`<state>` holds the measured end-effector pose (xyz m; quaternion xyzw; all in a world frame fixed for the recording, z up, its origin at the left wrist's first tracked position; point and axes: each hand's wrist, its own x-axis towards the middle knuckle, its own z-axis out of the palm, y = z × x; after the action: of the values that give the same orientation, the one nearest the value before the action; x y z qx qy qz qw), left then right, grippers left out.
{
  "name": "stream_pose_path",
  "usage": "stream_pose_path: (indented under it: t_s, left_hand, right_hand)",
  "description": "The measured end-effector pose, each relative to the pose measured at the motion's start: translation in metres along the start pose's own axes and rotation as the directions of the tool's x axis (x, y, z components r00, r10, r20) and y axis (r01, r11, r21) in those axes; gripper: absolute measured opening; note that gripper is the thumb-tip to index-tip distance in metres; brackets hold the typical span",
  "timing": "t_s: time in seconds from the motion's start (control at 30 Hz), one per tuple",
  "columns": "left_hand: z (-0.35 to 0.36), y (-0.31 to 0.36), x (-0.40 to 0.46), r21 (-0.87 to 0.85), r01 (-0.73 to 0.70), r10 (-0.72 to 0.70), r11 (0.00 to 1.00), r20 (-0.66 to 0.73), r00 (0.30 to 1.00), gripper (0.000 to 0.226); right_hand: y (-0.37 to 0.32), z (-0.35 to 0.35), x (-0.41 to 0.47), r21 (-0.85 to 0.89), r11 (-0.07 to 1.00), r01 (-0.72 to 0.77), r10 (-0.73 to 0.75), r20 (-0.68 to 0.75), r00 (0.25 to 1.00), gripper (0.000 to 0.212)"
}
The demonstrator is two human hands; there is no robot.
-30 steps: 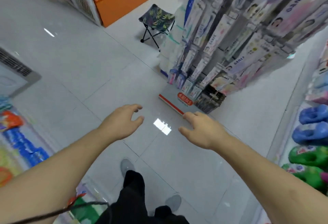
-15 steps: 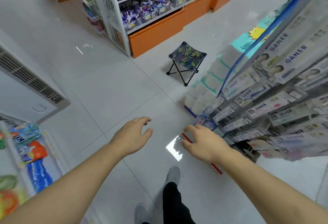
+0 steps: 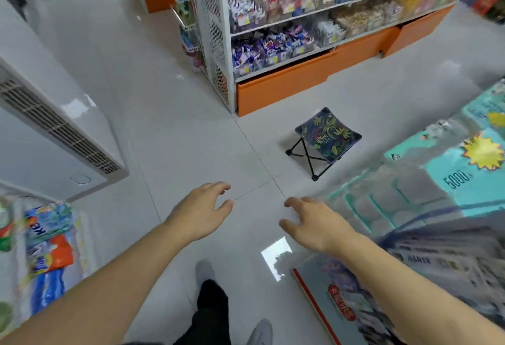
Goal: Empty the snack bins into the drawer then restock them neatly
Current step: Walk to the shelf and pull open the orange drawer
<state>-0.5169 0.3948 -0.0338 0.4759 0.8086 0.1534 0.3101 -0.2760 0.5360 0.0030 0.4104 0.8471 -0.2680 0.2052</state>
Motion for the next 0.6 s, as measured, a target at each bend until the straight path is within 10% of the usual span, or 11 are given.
stream_pose_path:
  t_s: [0.6]
  left_hand:
    - [-0.136,0.041,0.349,0.076,-0.145,0.135,0.986,0.124,0.983,0.046]
  right_hand:
    - [0.016,-0.191,0.264,0.143,0.981,-0.132,0.146,-0.091,0.985,0.058]
